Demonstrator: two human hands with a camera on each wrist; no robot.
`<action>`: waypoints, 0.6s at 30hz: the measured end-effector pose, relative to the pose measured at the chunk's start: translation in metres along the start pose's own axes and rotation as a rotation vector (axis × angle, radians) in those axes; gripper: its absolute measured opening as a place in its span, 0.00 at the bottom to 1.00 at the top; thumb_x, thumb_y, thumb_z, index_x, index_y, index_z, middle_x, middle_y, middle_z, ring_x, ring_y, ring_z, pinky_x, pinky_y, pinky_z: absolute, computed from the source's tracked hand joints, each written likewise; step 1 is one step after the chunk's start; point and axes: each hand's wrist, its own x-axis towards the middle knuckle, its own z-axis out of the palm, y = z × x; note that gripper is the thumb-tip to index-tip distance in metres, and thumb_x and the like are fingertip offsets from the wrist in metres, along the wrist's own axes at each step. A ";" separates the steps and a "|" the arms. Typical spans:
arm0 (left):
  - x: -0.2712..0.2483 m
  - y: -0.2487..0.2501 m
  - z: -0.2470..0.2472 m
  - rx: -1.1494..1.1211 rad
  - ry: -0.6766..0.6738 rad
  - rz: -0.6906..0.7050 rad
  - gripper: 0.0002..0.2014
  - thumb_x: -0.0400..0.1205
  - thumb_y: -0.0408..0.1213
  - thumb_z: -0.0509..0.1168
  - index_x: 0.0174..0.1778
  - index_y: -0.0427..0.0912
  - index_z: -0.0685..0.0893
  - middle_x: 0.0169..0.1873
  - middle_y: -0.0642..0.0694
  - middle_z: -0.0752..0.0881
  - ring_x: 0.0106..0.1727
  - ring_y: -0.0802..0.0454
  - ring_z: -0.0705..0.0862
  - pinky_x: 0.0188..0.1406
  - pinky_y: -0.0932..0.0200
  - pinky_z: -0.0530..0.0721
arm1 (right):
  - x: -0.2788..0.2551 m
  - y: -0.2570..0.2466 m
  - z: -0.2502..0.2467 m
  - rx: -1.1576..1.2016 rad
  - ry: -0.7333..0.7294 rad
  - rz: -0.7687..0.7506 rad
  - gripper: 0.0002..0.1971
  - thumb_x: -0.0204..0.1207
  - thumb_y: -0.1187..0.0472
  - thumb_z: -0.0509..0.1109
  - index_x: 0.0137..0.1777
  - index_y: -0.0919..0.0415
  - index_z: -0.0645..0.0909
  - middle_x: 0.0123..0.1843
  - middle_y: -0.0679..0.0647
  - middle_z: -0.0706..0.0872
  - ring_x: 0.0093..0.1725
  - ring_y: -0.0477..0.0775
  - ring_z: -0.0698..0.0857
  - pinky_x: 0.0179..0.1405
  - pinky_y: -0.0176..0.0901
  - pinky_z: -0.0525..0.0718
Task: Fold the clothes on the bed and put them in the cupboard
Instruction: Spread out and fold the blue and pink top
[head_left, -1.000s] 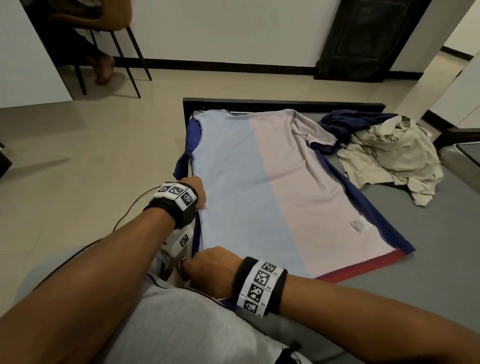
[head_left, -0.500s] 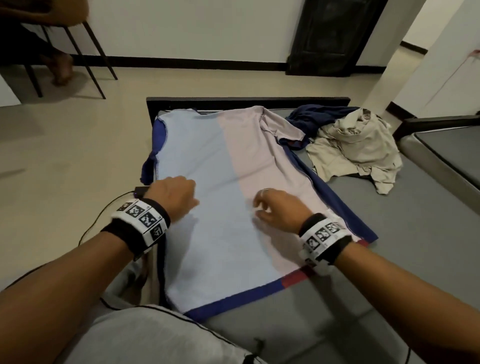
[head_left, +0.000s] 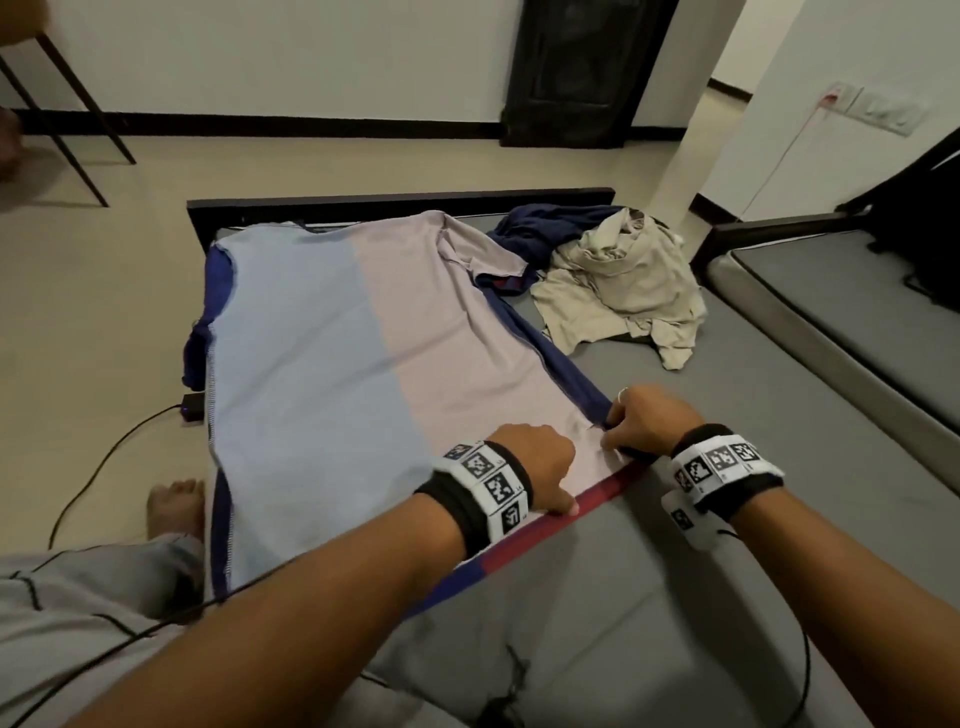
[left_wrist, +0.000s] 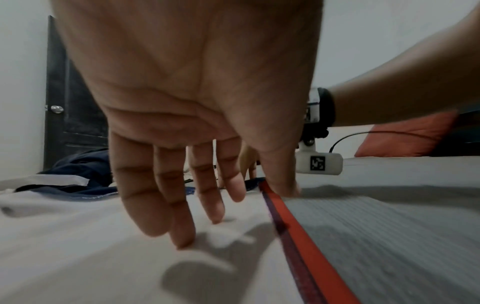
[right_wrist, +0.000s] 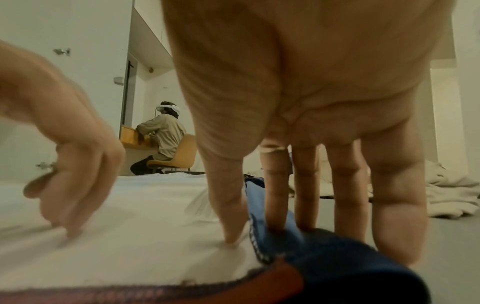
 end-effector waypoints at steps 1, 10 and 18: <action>0.005 0.006 0.005 0.019 0.014 -0.014 0.29 0.75 0.63 0.71 0.61 0.41 0.83 0.54 0.42 0.85 0.50 0.40 0.85 0.46 0.50 0.84 | -0.004 0.005 -0.003 -0.026 -0.058 -0.034 0.09 0.69 0.56 0.80 0.50 0.53 0.89 0.45 0.51 0.90 0.45 0.54 0.87 0.42 0.43 0.85; -0.001 0.022 0.032 0.108 0.179 -0.054 0.26 0.76 0.60 0.68 0.54 0.39 0.82 0.49 0.40 0.80 0.41 0.41 0.73 0.35 0.50 0.71 | -0.027 0.049 0.016 -0.003 -0.012 -0.321 0.20 0.74 0.60 0.78 0.66 0.50 0.84 0.75 0.50 0.78 0.73 0.52 0.77 0.73 0.43 0.75; -0.010 0.036 0.028 0.068 0.278 -0.198 0.15 0.84 0.45 0.62 0.63 0.41 0.75 0.57 0.40 0.80 0.49 0.37 0.82 0.37 0.49 0.72 | -0.038 0.045 0.027 0.549 0.351 -0.232 0.06 0.85 0.57 0.68 0.53 0.54 0.86 0.45 0.50 0.90 0.42 0.47 0.90 0.44 0.46 0.91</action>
